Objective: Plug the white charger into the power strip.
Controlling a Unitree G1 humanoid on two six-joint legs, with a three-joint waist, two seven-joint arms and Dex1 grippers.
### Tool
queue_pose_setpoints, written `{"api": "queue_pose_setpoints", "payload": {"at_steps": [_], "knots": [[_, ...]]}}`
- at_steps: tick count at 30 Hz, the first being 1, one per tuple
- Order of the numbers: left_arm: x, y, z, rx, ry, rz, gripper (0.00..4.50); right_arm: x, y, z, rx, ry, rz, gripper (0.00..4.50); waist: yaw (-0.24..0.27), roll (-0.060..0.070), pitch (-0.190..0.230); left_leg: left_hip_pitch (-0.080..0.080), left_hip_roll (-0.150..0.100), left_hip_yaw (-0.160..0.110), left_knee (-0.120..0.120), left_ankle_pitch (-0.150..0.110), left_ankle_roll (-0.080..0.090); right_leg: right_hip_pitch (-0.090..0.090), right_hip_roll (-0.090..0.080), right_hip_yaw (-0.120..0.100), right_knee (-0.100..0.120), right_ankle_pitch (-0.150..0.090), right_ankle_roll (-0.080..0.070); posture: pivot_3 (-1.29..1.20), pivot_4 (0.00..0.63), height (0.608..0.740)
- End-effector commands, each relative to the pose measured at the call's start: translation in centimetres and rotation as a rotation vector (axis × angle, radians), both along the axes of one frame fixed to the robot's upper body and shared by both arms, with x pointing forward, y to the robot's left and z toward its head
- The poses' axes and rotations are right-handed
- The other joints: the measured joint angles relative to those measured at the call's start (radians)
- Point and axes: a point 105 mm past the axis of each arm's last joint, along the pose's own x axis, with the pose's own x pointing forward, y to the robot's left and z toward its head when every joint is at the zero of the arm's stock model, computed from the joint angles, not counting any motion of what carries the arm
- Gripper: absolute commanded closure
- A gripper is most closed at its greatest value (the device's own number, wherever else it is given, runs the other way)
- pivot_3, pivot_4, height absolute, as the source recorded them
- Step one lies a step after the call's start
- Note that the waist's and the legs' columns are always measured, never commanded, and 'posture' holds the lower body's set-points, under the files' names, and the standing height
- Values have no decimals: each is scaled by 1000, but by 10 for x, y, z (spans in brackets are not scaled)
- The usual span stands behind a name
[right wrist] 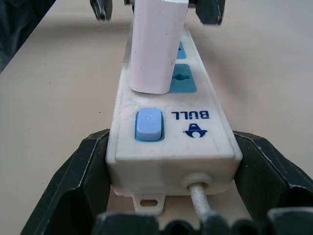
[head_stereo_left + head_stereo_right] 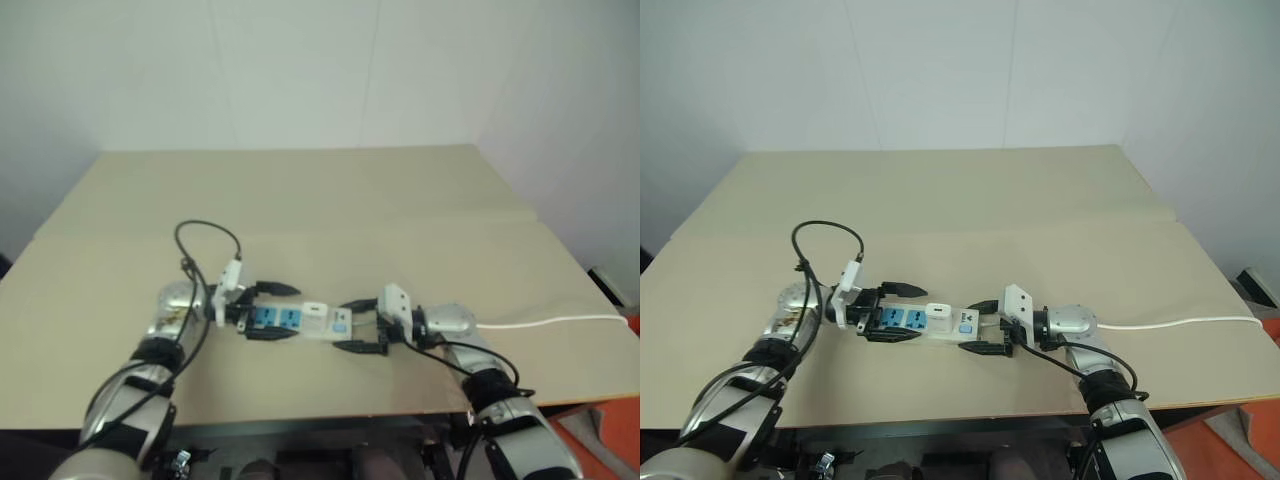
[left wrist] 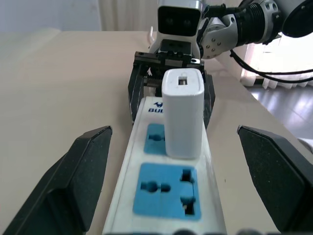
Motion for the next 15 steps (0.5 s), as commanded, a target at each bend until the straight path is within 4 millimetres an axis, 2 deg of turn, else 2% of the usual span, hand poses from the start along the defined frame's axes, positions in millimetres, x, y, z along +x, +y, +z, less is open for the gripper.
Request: {"api": "queue_pose_setpoints", "payload": {"at_steps": [1,3,9,15], "knots": [[-4,8,33,-23,-97,-20,0,-1,3,-6,-27,1,12,371,-1,0,0,-2,0,0,0,0,0,-3,0,0,0,0,0,0,150,740],[-8,11,43,-20,-125,-24,0,0,3,-4,-23,-12,11,26,-1,0,0,-5,0,0,0,0,0,-6,0,0,1,1,-1,0,150,740],[-26,22,56,-19,-157,-14,0,2,-7,8,3,-54,-6,26,-1,0,1,-5,0,1,0,0,0,-7,-1,1,1,1,-1,0,150,740],[-37,39,57,30,-161,89,0,-9,-42,45,9,-205,-63,26,20,1,9,-9,0,1,0,0,0,-10,-2,0,0,1,-1,0,150,740]]}}
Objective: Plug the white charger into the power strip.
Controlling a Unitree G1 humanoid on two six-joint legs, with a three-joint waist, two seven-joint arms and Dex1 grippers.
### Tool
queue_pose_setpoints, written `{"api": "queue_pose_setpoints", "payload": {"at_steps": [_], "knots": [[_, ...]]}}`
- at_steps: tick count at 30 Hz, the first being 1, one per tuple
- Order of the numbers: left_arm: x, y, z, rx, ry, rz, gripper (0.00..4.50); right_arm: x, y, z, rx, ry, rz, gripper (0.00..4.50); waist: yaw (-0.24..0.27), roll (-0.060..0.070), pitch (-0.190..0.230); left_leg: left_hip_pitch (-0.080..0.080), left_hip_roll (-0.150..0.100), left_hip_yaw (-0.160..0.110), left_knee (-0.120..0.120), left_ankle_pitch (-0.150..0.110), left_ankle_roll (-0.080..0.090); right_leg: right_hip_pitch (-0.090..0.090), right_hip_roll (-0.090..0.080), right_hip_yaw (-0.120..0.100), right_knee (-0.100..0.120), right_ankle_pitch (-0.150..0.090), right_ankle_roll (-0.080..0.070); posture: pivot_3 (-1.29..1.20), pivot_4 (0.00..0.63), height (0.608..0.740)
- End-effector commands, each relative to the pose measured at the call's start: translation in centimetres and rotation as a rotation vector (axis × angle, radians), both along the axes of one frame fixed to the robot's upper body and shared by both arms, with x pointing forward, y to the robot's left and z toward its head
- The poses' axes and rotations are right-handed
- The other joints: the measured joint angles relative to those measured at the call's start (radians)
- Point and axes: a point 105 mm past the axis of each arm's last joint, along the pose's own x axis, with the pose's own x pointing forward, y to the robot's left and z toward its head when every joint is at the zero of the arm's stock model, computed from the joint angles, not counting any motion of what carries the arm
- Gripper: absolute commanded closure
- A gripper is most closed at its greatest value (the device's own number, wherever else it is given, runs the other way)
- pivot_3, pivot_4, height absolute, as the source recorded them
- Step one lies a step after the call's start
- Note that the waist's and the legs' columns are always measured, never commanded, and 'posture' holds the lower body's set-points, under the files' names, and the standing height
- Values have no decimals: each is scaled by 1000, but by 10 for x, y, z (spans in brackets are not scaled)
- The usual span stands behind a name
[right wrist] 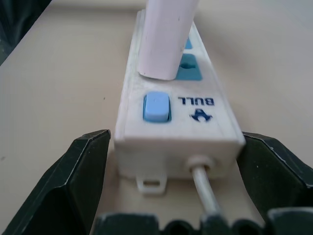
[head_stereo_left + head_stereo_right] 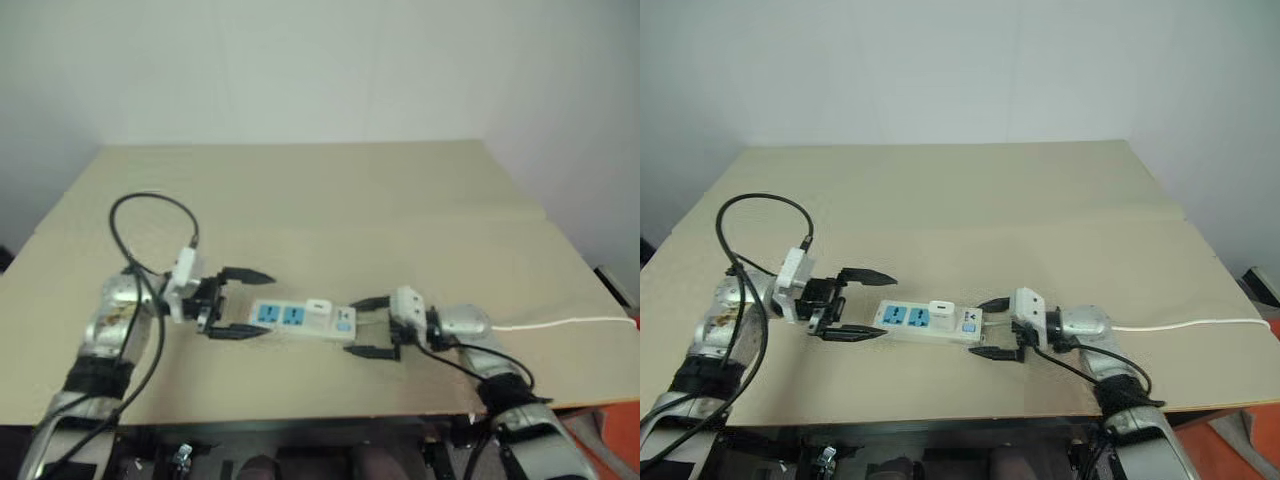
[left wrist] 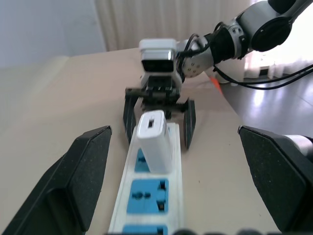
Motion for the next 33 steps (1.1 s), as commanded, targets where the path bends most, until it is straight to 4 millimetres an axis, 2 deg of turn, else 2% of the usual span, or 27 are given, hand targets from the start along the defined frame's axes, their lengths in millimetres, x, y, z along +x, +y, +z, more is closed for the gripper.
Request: {"api": "queue_pose_setpoints", "payload": {"at_steps": [1,4,7,10,15,33], "knots": [[-6,12,15,-8,-49,86,0,-6,-24,39,11,-162,-40,26,7,0,2,-2,0,0,0,0,0,-1,-1,0,0,0,0,0,150,740],[-15,25,16,-29,-20,160,0,-19,-47,55,-39,-200,-44,26,11,2,7,-4,0,0,1,0,0,-3,-1,-1,0,0,0,0,150,740],[-29,31,14,6,-3,191,0,-31,-60,68,-70,-207,-56,26,11,1,9,-11,-1,1,1,0,0,-11,-3,0,0,2,-3,0,150,740],[-38,37,14,17,15,219,0,-43,-70,72,-101,-183,-53,26,13,0,10,-13,0,1,1,0,0,-14,-2,-1,1,5,-7,0,150,740],[-43,45,12,46,17,260,0,-51,-74,72,-116,-152,-67,26,15,0,10,-12,0,3,1,0,0,-13,-2,-1,0,1,-1,0,150,740],[-37,49,10,26,6,311,0,-51,-91,72,-143,-97,-153,26,19,-1,10,-13,0,4,1,0,0,-13,-2,0,0,1,-1,0,150,740]]}}
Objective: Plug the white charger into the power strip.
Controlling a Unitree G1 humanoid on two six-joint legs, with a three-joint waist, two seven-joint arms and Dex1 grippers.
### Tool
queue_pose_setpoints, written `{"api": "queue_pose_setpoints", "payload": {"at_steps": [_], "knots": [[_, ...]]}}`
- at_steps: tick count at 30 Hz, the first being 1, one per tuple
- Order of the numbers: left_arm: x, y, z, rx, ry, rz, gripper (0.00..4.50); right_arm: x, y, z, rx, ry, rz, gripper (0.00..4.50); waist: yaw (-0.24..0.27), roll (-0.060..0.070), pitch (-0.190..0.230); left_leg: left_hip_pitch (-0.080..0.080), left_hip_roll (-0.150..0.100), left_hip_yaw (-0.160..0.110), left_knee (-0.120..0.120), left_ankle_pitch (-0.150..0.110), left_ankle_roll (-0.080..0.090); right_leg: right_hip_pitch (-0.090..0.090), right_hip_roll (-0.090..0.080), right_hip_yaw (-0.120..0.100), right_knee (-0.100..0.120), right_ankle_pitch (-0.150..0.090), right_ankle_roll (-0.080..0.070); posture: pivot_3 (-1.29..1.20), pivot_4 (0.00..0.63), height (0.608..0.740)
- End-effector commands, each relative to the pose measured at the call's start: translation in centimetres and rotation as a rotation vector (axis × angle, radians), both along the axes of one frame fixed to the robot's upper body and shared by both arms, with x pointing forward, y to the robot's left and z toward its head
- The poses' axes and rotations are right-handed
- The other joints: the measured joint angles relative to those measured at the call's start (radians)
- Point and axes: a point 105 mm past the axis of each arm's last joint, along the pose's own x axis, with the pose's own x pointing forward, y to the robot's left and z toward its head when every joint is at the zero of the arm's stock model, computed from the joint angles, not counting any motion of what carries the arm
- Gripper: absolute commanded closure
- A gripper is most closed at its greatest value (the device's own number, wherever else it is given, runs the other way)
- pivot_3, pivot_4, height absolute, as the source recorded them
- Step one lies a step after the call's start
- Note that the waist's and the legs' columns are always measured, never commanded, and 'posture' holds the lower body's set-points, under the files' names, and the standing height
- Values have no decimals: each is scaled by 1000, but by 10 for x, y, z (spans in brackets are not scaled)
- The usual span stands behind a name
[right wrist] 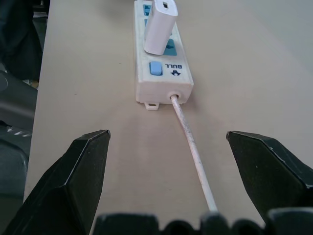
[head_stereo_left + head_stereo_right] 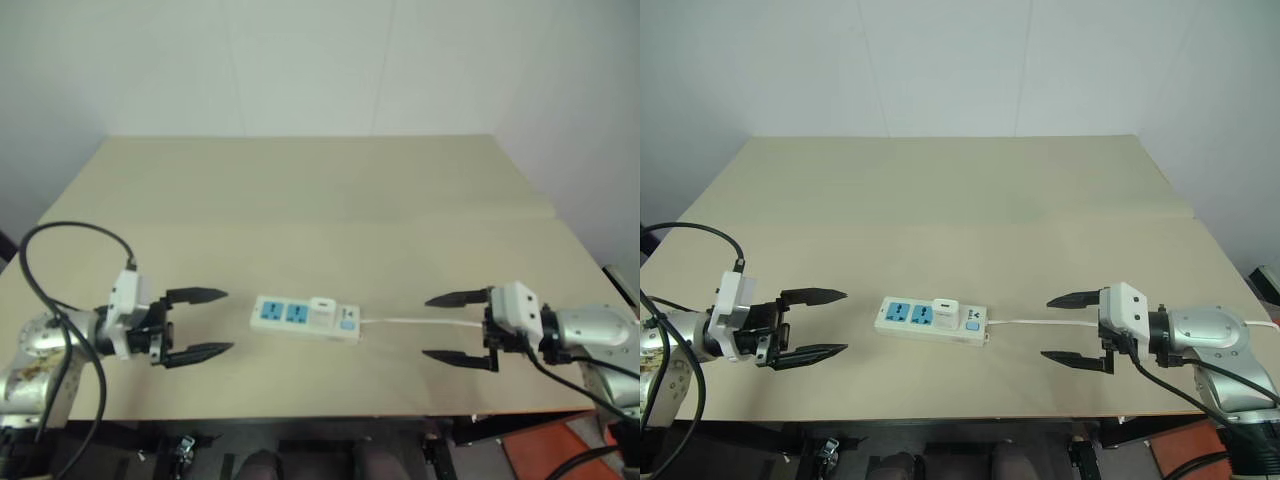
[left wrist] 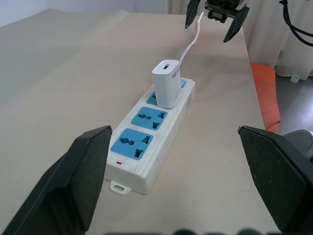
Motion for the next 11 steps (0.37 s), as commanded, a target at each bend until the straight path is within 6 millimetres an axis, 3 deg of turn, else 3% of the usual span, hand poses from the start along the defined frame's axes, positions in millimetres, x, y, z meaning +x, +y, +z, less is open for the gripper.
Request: {"api": "queue_pose_setpoints", "payload": {"at_steps": [1,11], "knots": [[3,3,8,10,-55,18,0,0,-6,13,-3,-47,-22,26,1,0,0,0,0,0,0,0,0,0,0,0,0,0,0,0,150,740],[8,-1,7,-2,-65,0,0,-1,-13,14,-12,-19,-52,26,10,0,0,0,0,0,0,0,0,0,0,0,0,2,-3,0,150,740]]}}
